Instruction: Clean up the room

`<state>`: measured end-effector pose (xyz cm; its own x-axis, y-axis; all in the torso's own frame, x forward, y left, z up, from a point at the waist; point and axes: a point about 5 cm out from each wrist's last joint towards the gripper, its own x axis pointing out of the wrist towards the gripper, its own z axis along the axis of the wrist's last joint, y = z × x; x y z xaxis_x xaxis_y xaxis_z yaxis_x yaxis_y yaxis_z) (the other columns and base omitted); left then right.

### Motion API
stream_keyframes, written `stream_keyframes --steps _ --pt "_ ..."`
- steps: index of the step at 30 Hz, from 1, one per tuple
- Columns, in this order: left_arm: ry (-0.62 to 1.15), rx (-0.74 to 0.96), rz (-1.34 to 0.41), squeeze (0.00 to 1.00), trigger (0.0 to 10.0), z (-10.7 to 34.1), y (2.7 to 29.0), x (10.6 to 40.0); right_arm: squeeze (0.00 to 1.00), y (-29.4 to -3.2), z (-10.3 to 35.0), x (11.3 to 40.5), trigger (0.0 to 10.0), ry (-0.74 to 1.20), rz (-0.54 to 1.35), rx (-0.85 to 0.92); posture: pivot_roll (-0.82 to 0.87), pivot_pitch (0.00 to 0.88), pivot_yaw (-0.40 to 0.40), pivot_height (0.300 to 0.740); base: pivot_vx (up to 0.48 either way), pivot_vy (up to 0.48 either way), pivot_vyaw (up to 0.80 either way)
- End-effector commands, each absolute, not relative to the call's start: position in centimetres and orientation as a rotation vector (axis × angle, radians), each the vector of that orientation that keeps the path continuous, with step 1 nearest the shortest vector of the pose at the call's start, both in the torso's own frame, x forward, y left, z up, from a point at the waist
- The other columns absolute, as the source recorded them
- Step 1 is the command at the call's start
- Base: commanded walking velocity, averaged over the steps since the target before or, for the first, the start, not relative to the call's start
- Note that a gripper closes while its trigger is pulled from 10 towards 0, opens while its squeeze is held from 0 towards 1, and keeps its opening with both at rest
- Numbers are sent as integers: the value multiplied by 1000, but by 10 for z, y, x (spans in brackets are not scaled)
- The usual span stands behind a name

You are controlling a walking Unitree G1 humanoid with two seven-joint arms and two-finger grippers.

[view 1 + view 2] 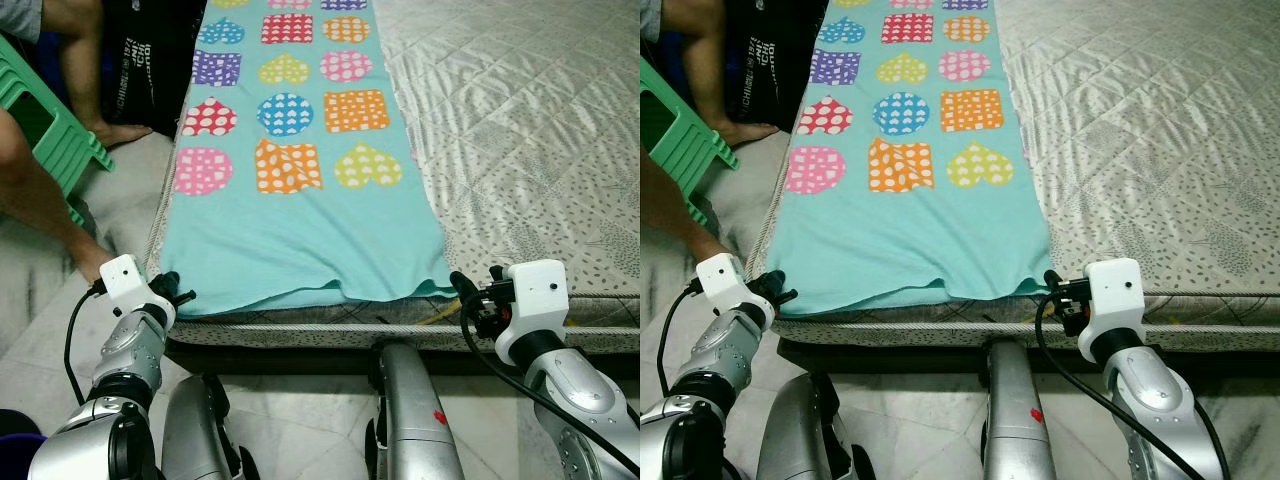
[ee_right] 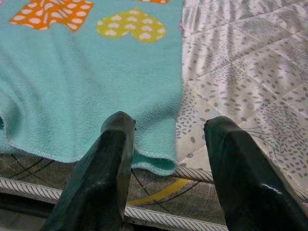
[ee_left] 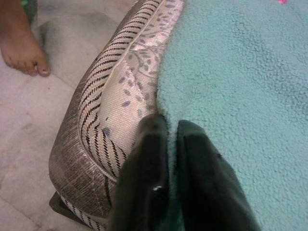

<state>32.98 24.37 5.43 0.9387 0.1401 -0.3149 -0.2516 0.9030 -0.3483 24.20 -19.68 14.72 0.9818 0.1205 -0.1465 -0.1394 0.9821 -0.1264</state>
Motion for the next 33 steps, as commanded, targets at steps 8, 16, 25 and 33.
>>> stream_keyframes --steps 8,16,25,33 --pt "313 -390 210 0 0 49 252 323 0 -195 143 241 10000 150 141 -131 -302 175 27 533 0 0 0" --pt "249 -344 344 0 0 66 297 317 0 -195 142 243 10000 150 135 -130 -294 176 27 533 0 0 0" --pt "238 -332 385 0 0 69 308 314 0 -194 141 244 10000 149 139 -129 -291 173 25 533 0 0 0" --pt "292 -231 387 0 10000 67 306 314 0 -194 141 245 10000 146 137 -129 -290 168 30 533 0 0 0"
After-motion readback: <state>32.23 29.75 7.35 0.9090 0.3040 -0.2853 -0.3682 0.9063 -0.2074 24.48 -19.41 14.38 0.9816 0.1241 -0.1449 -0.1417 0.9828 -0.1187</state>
